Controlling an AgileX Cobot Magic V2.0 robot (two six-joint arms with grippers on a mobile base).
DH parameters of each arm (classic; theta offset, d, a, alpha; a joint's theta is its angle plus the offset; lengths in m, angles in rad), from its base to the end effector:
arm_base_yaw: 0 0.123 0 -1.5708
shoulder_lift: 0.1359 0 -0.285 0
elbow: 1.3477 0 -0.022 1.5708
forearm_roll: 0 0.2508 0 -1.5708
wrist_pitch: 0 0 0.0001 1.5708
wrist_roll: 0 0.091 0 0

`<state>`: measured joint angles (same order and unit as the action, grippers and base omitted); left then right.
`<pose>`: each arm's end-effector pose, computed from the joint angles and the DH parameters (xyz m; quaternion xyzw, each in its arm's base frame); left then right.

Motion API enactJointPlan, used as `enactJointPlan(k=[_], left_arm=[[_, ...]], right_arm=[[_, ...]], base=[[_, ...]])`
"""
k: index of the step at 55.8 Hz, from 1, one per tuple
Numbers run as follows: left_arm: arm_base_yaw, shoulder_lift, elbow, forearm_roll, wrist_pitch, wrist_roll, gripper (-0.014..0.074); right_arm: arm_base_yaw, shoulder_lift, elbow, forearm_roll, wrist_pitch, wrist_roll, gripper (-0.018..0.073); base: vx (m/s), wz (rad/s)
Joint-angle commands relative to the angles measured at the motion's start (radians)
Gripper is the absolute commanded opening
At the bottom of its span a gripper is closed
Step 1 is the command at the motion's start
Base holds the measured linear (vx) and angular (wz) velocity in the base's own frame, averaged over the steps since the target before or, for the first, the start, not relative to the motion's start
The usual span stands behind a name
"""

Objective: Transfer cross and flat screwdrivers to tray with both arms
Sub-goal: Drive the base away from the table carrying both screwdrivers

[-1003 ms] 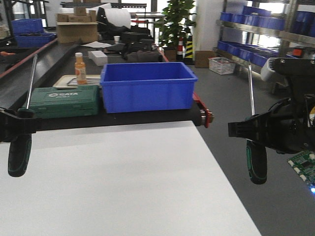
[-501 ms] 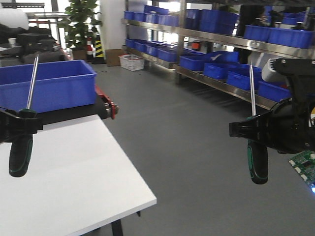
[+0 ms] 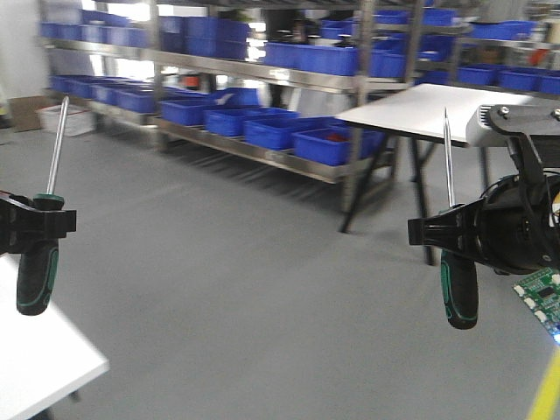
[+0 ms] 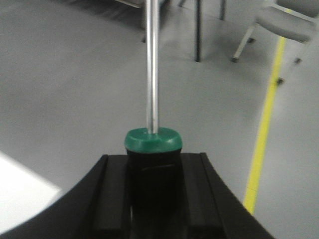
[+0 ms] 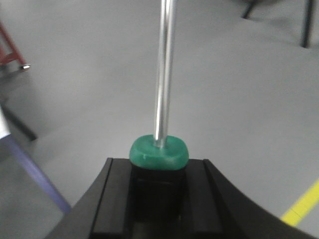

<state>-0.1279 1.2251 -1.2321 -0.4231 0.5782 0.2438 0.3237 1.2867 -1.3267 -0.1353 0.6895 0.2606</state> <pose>0.2636 -0.0545 0.4092 0.0650 0.8393 -0.1596 0.5156 0.2687 0.0819 0.4104 -0.0524 0.8723 0.0786 0.4797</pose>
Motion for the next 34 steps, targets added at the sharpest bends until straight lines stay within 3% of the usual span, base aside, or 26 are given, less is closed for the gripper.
enactJointPlan(k=[1, 34], left_arm=[[-0.004, -0.028, -0.030, -0.027, -0.079, -0.003, 0.0003], [-0.004, -0.028, -0.030, -0.027, -0.079, -0.003, 0.0003]], right_arm=[[-0.003, -0.029, -0.031, -0.017, -0.081, -0.001, -0.0008], [-0.003, -0.028, -0.031, -0.016, -0.081, -0.001, -0.0008]], base=[[0.03, -0.75], [0.14, -0.66]])
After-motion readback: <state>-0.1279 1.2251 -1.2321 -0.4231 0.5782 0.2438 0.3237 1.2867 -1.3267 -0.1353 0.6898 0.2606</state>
